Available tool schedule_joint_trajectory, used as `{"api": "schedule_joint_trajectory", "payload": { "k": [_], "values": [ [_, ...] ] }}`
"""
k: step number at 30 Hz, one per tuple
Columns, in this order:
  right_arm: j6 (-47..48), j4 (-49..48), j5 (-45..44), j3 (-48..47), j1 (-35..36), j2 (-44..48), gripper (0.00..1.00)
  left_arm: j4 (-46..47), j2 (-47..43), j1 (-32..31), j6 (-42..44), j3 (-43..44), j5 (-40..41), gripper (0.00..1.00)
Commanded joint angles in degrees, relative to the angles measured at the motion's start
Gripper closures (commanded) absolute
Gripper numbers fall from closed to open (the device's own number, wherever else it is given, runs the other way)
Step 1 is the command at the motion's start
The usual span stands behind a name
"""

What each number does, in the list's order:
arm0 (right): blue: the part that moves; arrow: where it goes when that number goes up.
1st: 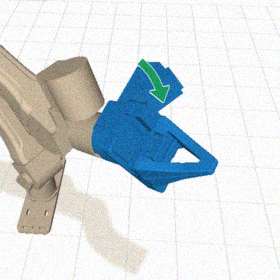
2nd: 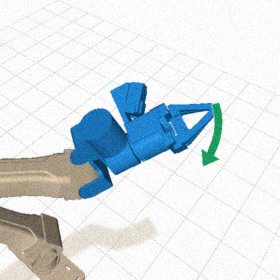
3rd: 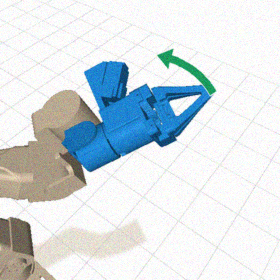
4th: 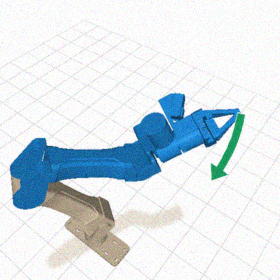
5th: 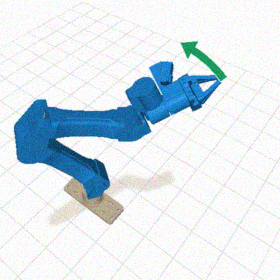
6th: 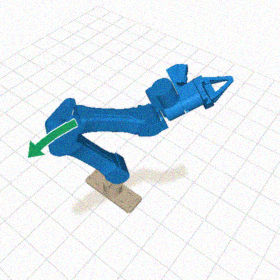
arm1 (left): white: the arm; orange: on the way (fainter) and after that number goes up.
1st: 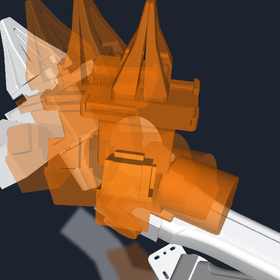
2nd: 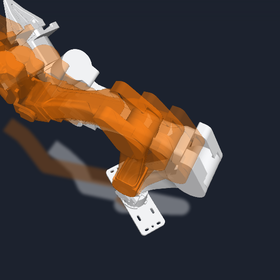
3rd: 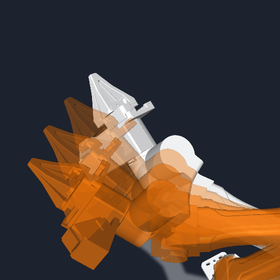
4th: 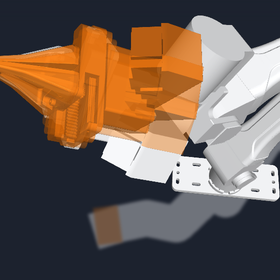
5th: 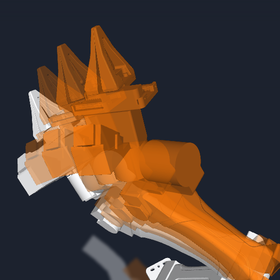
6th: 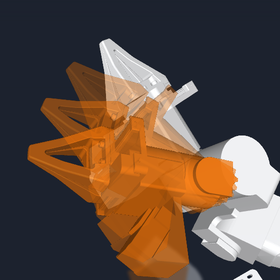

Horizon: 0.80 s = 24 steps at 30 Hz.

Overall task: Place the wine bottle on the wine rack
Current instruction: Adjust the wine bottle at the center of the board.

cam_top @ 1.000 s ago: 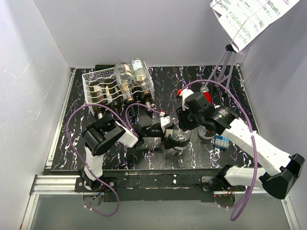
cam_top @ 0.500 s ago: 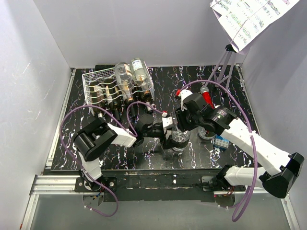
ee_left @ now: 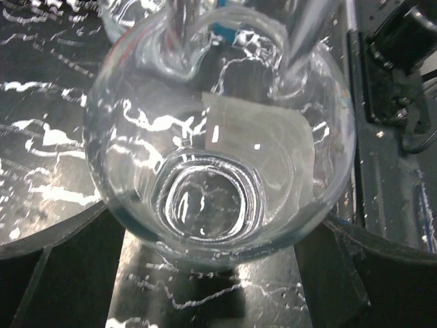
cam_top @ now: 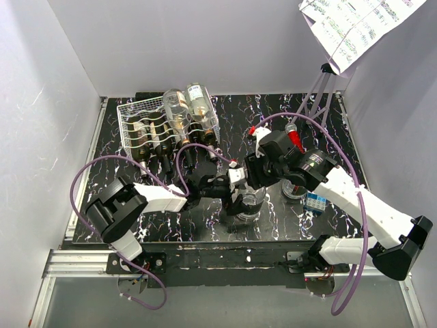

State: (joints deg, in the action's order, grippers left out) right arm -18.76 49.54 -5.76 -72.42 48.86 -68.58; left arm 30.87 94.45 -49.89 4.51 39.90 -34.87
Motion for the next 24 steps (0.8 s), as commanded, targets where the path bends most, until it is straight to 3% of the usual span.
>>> {"api": "schedule_joint_trajectory", "payload": {
  "k": [1,5,15,24],
  "values": [
    [-3.39,-8.32,8.31,-3.60,1.94,0.90,0.40,-0.02,-5.59,-0.30,1.46,-0.25,4.11,1.00],
    [-3.38,-9.19,7.69,-4.04,1.85,0.64,0.25,-2.22,-7.00,-0.30,2.60,-1.05,5.51,1.00],
    [-3.82,-9.64,6.11,-5.18,1.85,1.34,0.25,-8.01,-11.74,-0.30,5.94,-2.19,10.08,1.00],
    [-5.05,-5.59,-6.54,-6.15,1.68,5.73,0.22,-13.29,-15.88,-0.21,8.23,-2.37,12.98,1.00]
  ]
}}
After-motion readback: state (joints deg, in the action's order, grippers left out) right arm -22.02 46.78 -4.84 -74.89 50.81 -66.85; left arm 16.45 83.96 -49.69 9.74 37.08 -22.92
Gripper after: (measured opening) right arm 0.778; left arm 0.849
